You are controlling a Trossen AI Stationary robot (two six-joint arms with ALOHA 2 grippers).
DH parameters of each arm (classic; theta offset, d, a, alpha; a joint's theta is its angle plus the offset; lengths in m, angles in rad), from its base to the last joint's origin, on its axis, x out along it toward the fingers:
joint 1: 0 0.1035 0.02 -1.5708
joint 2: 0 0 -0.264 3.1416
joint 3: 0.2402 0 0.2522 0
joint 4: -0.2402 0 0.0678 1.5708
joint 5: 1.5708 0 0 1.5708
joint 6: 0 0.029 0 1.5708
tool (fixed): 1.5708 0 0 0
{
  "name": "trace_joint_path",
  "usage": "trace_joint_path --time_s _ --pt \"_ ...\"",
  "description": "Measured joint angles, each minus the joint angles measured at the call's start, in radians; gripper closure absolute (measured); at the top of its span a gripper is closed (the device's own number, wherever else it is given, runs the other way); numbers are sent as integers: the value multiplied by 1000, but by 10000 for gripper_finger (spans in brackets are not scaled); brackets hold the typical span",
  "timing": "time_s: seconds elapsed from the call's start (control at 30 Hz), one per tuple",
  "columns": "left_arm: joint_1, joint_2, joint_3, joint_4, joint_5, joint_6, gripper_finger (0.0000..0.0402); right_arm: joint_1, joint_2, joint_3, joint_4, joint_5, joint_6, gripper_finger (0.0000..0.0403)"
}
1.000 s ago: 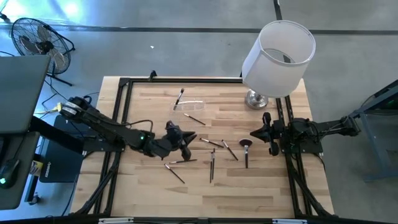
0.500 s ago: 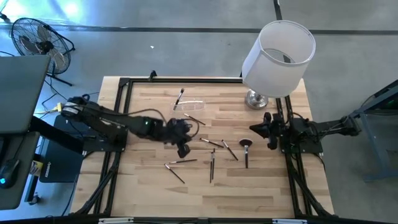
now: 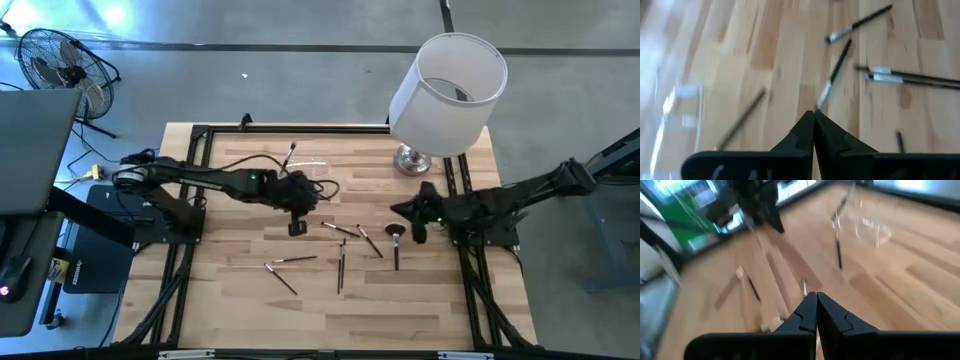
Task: Put items in baskets/containers
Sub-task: Put the foundation brush into the transparent organizer
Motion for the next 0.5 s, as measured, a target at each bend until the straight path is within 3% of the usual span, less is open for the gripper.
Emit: trace_joint_path --time_s 0.27,0.5 --pt "-2 116 -6 34 19 238 401 56 373 241 -298 -52 127 403" --pt "-3 206 -4 119 45 340 401 72 540 310 -263 -56 133 403"
